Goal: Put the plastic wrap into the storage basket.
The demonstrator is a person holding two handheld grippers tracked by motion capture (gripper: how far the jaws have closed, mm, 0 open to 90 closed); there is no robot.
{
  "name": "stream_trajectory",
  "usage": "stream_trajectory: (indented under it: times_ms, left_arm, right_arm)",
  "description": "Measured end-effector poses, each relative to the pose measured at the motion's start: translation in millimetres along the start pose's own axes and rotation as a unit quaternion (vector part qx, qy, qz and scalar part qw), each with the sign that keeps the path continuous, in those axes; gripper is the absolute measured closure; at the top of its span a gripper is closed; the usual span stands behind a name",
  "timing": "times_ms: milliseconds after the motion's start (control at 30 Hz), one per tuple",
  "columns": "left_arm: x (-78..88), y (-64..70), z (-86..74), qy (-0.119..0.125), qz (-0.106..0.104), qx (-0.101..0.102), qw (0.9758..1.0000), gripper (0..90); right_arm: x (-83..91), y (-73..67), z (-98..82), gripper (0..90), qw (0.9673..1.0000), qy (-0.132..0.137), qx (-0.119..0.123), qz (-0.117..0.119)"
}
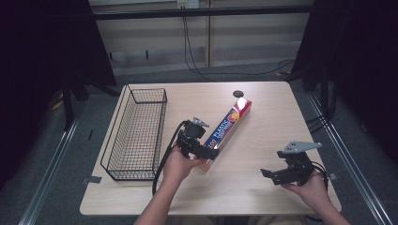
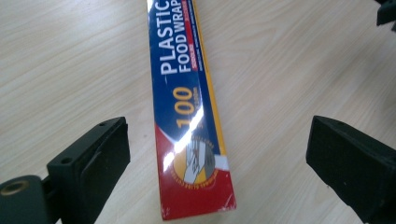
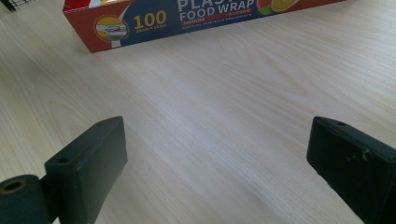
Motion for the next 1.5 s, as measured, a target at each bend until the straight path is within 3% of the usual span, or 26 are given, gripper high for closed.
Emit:
stream_trajectory:
  times_ms: [233, 633, 733, 867, 1033, 1133, 1300, 1500]
  left_arm:
    - [-10.8, -4.9, 15.9, -0.007, -0.012, 0.027, 0.9995, 7.8]
    - [-36.8, -10.9, 39.5, -0.025, -0.011, 0.032, 0.9991, 10.0]
    - [-46.0, -11.3, 42.6, -0.026, -0.018, 0.047, 0.9984, 10.5]
    - [-57.5, -12.0, 46.6, -0.031, -0.016, 0.053, 0.998, 10.9]
    - [-70.0, -12.0, 50.6, -0.044, -0.012, 0.047, 0.9979, 11.5]
    - [-75.6, -12.9, 54.9, -0.032, -0.009, 0.053, 0.9981, 13.2]
    - [-81.2, -17.2, 58.8, -0.038, -0.007, 0.057, 0.9976, 14.0]
    - [-89.8, -21.5, 60.6, -0.037, -0.005, 0.077, 0.9964, 16.1]
  right_arm:
    - [1.8, -0.1, 1.4, 4.8, 1.0, 0.005, -0.002, 0.0]
    - [2.1, -0.8, 1.4, 4.9, 1.0, 0.006, 0.003, 0.002]
    - [2.1, -1.2, 1.7, 5.0, 0.9999, 0.007, 0.005, 0.005]
    - [1.7, -1.1, 1.9, 5.0, 0.9999, 0.007, 0.006, 0.005]
    - [1.4, -1.9, 2.5, 5.2, 0.9999, 0.008, 0.005, 0.008]
    - [1.4, -2.6, 2.7, 5.4, 0.9999, 0.008, 0.006, 0.009]
    - [1.3, -3.0, 2.8, 5.8, 0.9999, 0.008, 0.007, 0.013]
    - [1.2, -3.1, 3.0, 5.9, 0.9999, 0.007, 0.006, 0.013]
Point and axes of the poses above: each handheld gripper's, and its own axes: x roughly backward along the jaws, z roughly out of its top, y roughly to its right, the point moved 8 cm from there along -x, roughly forward along the jaws, and after that the axes turned 3 degrees about -x, right-handed, at the moved point
